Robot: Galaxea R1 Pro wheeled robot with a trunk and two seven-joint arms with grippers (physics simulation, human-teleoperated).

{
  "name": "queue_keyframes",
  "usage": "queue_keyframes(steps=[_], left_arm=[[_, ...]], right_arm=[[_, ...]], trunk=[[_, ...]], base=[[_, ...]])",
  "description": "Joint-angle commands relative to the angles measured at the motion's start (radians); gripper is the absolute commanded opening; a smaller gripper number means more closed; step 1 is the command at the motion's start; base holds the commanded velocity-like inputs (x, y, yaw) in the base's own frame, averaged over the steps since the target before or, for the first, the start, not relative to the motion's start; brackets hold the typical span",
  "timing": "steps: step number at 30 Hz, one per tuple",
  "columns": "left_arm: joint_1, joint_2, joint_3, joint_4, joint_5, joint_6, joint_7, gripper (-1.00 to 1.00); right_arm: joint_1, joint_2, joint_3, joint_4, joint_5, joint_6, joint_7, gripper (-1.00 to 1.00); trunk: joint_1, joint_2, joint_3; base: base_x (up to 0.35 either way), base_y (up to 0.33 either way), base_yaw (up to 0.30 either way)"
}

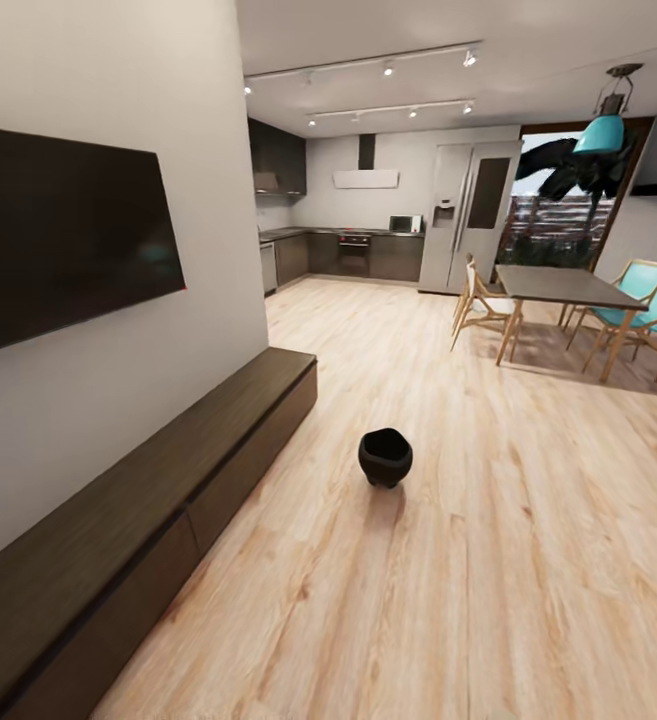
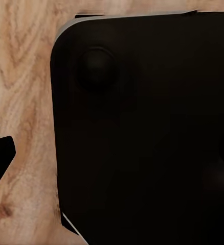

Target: Place each of the two pumpkins and all three candles from the living room inside a cabinet in the living room (use any cabinet), then make sure every cabinet is closed, and position the cauldron so it is next to a table in the living room.

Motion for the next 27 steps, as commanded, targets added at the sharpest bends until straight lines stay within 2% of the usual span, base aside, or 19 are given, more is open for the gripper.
queue_keyframes(steps=[1, 8, 12, 19, 23, 27], left_arm=[[0.0, 0.0, 0.0, 0.0, 0.001, -0.006, -0.002, 1.0], [0.001, -0.001, 0.001, 0.003, 0.001, -0.021, -0.002, 1.0], [0.0, -0.001, 0.005, 0.003, 0.002, -0.048, -0.002, 1.0], [0.001, -0.003, 0.011, 0.001, 0.002, -0.061, -0.002, 1.0], [0.001, -0.004, 0.012, 0.001, 0.002, -0.065, -0.002, 1.0], [0.001, -0.004, 0.012, 0.002, 0.004, -0.1, -0.002, 1.0]], right_arm=[[0.0, 0.0, 0.0, 0.0, 0.001, -0.004, 0.0, 1.0], [0.0, -0.001, 0.0, -0.01, 0.0, -0.01, 0.0, 1.0], [0.0, -0.001, 0.0, -0.01, 0.0, -0.071, 0.0, 1.0], [0.0, -0.001, 0.001, -0.011, 0.001, -0.093, 0.001, 1.0], [0.0, -0.001, 0.001, -0.011, 0.001, -0.161, 0.001, 1.0], [0.0, -0.001, 0.001, -0.011, 0.0, -0.19, 0.001, 1.0]], trunk=[[0.0, 0.0, -0.001], [0.0, 0.0, -0.003], [0.0, 0.0, -0.005], [0.0, 0.0, -0.008], [0.0, 0.0, -0.011], [0.0, 0.0, -0.013]], base=[[0.0, 0.0, 0.279], [0.0, 0.0, 0.279], [0.0, 0.0, 0.279], [0.0, 0.0, 0.276], [0.0, 0.0, 0.275], [0.0, 0.0, 0.274]])
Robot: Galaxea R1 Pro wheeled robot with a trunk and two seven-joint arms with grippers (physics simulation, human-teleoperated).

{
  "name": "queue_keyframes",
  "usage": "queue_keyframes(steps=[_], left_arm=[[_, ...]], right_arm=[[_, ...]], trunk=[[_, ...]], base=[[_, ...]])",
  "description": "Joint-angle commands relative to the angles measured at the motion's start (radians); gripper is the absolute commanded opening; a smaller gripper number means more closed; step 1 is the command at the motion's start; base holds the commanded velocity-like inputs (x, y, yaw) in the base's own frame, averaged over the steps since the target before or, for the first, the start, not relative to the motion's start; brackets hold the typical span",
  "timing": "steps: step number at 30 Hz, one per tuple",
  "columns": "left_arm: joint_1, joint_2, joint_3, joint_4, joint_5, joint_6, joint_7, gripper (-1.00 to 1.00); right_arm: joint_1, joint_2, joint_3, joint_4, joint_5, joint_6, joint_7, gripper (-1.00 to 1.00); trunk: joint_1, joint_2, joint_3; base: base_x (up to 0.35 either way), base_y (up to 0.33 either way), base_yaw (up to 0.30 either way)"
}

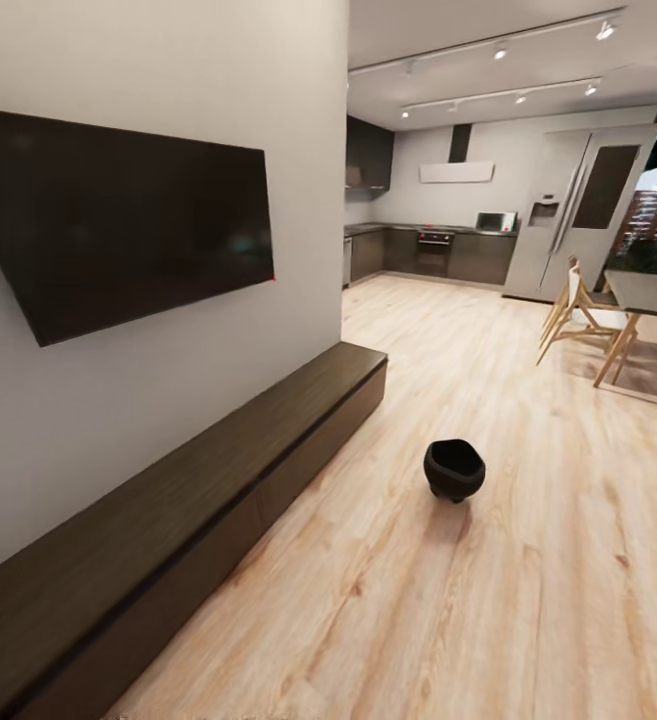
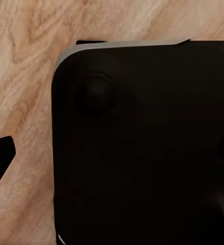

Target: Place each of the two pumpkins and all three candles from the living room inside a cabinet in the living room (use any cabinet), then make sure every cabinet is closed, and position the cauldron so it is next to a table in the living room.

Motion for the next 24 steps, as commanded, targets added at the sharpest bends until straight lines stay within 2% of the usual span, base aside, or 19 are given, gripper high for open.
queue_keyframes(steps=[1, 14, 19, 24], left_arm=[[0.0, 0.0, 0.001, 0.0, 0.003, -0.009, -0.002, 1.0], [0.0, 0.001, 0.001, 0.004, 0.008, -0.024, -0.001, 1.0], [0.001, -0.004, 0.001, 0.004, 0.058, -0.026, -0.001, 1.0], [0.002, -0.005, 0.0, 0.004, 0.077, -0.038, -0.001, 1.0]], right_arm=[[0.0, 0.0, 0.0, 0.0, 0.001, -0.006, 0.0, 1.0], [0.0, 0.0, 0.0, 0.0, 0.001, -0.013, 0.0, 1.0], [0.0, 0.0, 0.0, 0.0, 0.002, -0.014, 0.001, 1.0], [0.0, 0.0, 0.001, 0.0, 0.003, -0.017, 0.001, 1.0]], trunk=[[0.0, 0.0, -0.001], [0.0, 0.0, -0.009], [0.0, 0.0, -0.012], [0.0, 0.0, -0.016]], base=[[0.0, 0.0, 0.274], [-0.061, 0.0, 0.274], [-0.093, 0.0, 0.274], [-0.132, -0.055, 0.274]])
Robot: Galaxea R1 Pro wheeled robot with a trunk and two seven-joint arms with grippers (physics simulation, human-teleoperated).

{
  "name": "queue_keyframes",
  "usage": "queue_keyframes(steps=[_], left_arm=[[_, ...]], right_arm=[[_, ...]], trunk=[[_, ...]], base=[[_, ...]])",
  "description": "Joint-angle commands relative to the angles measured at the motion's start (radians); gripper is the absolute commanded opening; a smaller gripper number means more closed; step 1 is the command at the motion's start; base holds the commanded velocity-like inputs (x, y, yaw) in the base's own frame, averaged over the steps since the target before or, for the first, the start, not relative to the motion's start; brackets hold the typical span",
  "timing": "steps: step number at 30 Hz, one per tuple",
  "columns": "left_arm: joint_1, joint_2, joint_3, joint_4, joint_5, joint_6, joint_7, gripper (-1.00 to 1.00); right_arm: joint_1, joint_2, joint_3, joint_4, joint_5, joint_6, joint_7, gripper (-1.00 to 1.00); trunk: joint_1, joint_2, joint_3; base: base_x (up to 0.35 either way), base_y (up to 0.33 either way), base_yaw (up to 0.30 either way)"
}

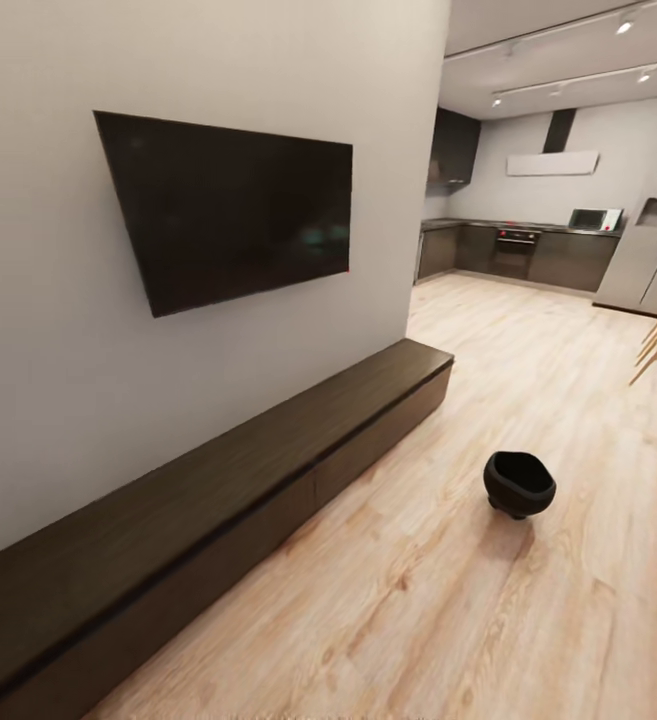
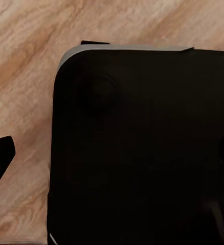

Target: Place each of the two pumpkins and all three candles from the living room inside a cabinet in the living room (use any cabinet), then make sure every cabinet is closed, and position the cauldron so it is next to a table in the living room.

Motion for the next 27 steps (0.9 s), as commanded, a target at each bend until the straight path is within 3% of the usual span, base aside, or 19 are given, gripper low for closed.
queue_keyframes(steps=[1, 16, 27], left_arm=[[0.0, -0.001, 0.0, -0.001, 0.009, -0.003, -0.002, 1.0], [0.0, -0.001, -0.001, 0.001, 0.013, -0.004, -0.001, 1.0], [0.0, -0.001, 0.0, 0.001, 0.015, -0.005, -0.001, 1.0]], right_arm=[[0.0, 0.0, 0.0, 0.0, 0.001, -0.003, 0.0, 1.0], [0.0, 0.0, 0.003, 0.0, 0.003, -0.004, -0.003, 1.0], [0.0, 0.0, 0.003, 0.0, 0.004, -0.004, -0.003, 1.0]], trunk=[[0.0, 0.0, -0.001], [0.0, 0.0, -0.011], [0.0, 0.0, -0.018]], base=[[-0.159, -0.156, 0.274], [-0.147, -0.26, 0.274], [-0.144, -0.092, 0.274]])
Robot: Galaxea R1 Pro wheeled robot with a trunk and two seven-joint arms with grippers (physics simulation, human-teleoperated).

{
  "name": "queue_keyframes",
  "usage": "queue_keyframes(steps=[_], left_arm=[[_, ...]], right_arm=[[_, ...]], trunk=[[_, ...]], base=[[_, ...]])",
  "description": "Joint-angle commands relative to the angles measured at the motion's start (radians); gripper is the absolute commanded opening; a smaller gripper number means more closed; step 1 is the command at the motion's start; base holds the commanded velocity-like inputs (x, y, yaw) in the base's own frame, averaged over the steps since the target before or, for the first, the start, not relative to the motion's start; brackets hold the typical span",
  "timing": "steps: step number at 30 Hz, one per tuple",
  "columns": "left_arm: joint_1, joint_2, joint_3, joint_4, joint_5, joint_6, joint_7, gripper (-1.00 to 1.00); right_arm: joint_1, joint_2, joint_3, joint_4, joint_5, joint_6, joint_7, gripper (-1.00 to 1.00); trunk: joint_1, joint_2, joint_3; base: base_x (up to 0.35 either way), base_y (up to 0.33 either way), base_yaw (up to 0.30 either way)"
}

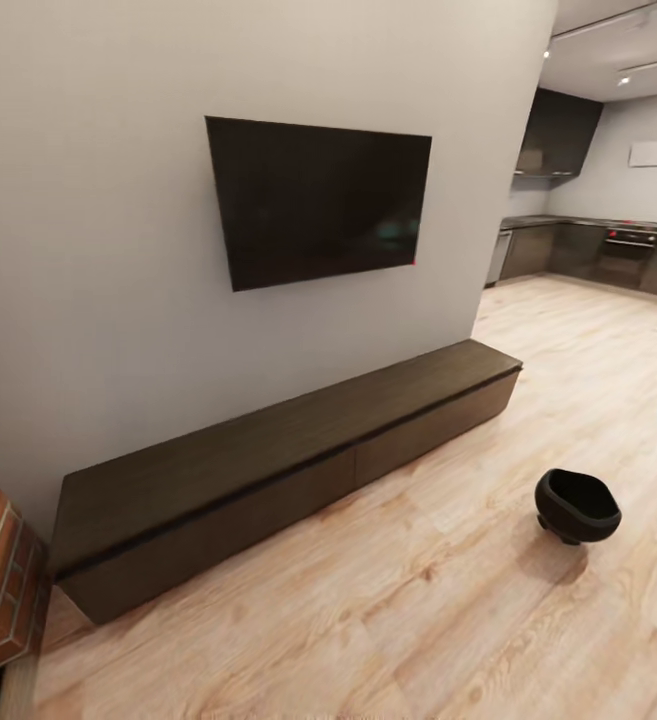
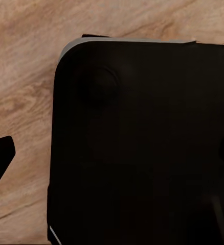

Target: Place each of the two pumpkins and all three candles from the living room inside a cabinet in the living room (use any cabinet), then make sure every cabinet is closed, and position the cauldron so it is next to a table in the living room.

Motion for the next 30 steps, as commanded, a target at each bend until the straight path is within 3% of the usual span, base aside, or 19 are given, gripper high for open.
queue_keyframes(steps=[1, 12, 30], left_arm=[[0.0, 0.0, 0.0, -0.001, 0.009, -0.002, -0.002, 1.0], [0.0, 0.0, 0.0, -0.001, 0.009, -0.002, -0.002, 1.0], [0.0, 0.0, 0.0, -0.001, 0.009, -0.002, -0.002, 1.0]], right_arm=[[0.0, 0.0, 0.0, 0.0, 0.001, -0.003, 0.0, 1.0], [0.0, 0.0, 0.0, 0.0, 0.001, -0.003, -0.001, 1.0], [0.0, 0.0, 0.0, 0.0, 0.001, -0.003, -0.002, 1.0]], trunk=[[0.0, 0.0, -0.001], [0.0, 0.0, -0.008], [0.0, 0.0, -0.02]], base=[[-0.169, -0.008, 0.274], [-0.179, -0.015, 0.274], [-0.218, -0.197, 0.274]])
